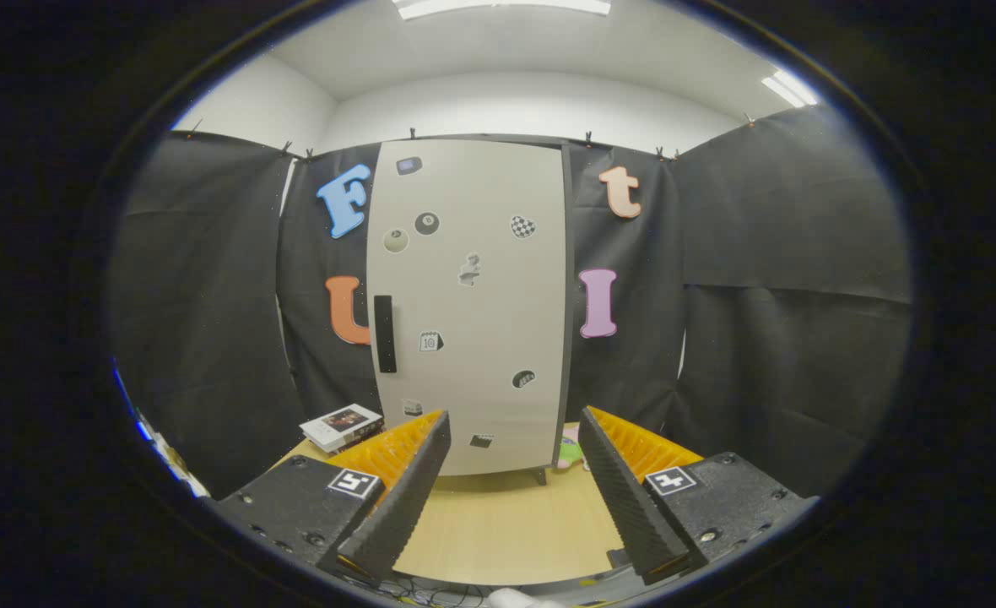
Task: Open the shoe cabinet door, grab the shoes and put them into the shoe cabinet, then close the shoe cabinet door.
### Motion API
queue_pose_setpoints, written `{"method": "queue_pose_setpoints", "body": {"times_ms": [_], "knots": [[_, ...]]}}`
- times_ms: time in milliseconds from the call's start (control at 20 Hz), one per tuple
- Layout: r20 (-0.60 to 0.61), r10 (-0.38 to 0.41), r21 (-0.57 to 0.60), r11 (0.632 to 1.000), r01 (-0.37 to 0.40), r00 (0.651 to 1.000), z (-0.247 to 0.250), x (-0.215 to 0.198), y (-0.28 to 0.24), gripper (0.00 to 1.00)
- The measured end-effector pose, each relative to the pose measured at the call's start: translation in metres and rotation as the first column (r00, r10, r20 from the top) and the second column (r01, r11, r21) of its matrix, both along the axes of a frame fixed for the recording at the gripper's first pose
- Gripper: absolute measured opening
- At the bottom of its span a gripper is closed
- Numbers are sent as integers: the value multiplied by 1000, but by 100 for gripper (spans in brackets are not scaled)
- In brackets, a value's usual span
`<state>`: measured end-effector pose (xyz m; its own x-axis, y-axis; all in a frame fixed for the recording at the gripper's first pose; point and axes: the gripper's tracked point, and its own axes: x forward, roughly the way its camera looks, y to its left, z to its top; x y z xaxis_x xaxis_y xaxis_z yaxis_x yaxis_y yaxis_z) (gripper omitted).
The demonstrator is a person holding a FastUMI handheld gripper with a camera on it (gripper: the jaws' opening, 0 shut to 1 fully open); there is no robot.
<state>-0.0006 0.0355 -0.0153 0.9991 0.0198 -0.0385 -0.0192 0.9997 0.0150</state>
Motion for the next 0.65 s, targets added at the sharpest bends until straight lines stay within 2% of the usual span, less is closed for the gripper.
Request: {"method": "queue_pose_setpoints", "body": {"times_ms": [650], "knots": [[4, 23, -17, 1000, -23, 1000, -2, 0, 3, 99]]}}
